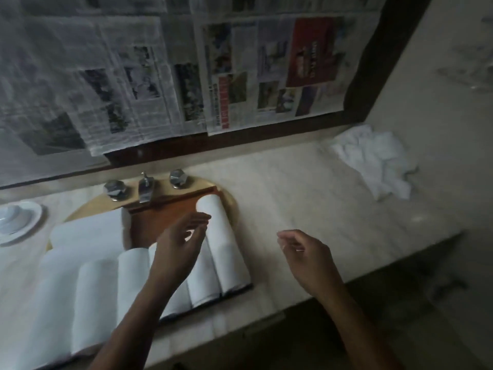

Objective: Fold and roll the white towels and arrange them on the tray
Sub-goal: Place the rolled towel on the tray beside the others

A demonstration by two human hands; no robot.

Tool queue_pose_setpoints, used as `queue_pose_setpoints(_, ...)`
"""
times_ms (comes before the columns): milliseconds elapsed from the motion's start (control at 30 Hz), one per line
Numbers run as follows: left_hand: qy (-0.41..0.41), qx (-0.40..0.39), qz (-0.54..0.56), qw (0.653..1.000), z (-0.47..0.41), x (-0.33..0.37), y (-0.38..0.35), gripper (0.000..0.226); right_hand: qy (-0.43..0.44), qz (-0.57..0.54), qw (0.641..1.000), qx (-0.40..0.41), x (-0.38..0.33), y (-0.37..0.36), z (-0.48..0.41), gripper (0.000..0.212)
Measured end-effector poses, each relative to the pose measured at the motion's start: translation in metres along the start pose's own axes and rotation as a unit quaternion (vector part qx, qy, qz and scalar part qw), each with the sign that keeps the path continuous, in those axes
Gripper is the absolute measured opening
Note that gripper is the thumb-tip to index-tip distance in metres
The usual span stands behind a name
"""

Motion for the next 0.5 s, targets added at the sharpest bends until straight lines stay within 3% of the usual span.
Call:
queue_pose_setpoints(233, -0.012, -0.113, 0.033, 0.993, 0.007, 0.038, -0.162, 0.020, -0.067, -0.005, 0.996, 0.065, 0.111, 0.089, 0.031, 0.014)
queue_pose_setpoints(500, -0.004, -0.215, 0.037, 0.976, -0.016, 0.051, -0.311, 0.026, -0.119, 0.025, 0.984, 0.126, 0.208, 0.169, 0.001, 0.018)
Point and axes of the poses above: each hand's wrist, its own z-axis away from the middle knuckle, its own y-axis out of the back of the hand, x = y × z, the point moved 6 cm from there along -z, towards the middle knuckle, and after that the axes turned 14 degrees about z, right-handed, at the moved point
